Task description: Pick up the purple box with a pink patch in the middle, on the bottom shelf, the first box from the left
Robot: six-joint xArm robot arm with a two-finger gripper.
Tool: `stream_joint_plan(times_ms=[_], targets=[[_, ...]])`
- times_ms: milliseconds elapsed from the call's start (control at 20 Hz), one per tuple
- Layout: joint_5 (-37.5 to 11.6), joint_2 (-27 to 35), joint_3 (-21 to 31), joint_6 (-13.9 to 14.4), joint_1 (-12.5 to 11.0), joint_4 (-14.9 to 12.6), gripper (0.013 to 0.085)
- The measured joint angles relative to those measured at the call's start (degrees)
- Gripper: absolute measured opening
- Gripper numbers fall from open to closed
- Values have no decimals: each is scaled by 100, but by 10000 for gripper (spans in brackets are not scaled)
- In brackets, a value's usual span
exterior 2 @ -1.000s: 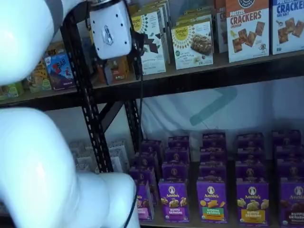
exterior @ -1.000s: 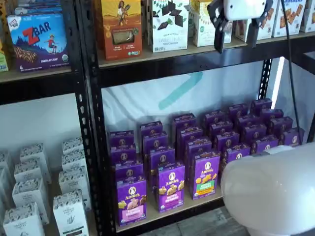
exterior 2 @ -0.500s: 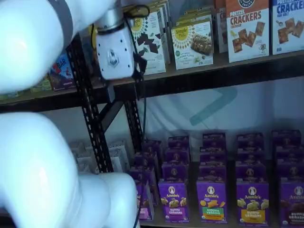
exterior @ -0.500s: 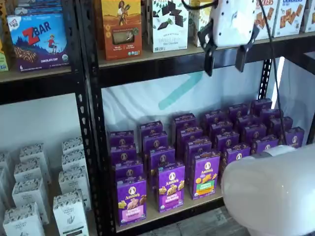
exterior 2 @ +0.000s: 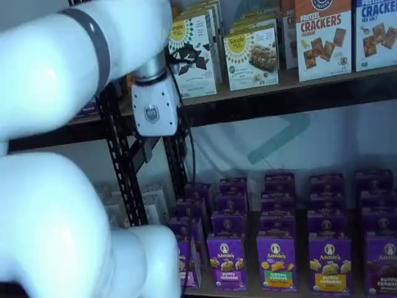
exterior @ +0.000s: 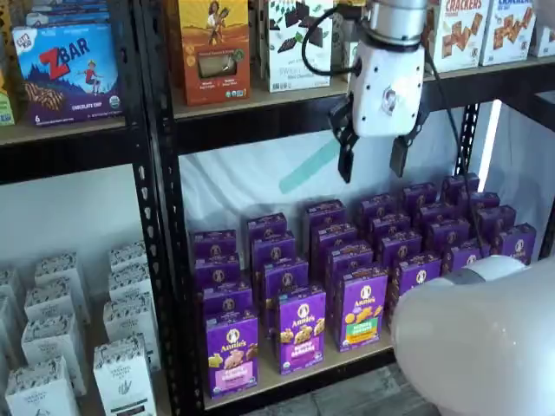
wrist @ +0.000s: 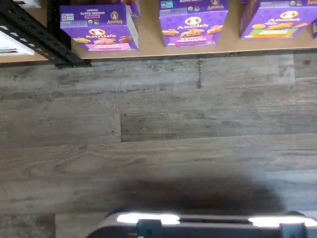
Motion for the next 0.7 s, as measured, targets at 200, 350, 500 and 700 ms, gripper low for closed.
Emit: stream_joint_plan(times_ms=[200, 350, 500, 700], targets=[[-461, 70, 403, 50, 85, 102, 850], [-815, 161, 687, 86, 164, 187, 850], [-1338, 225, 1023, 153, 289, 217, 850], [-1884, 544, 1338, 136, 375, 377, 850]])
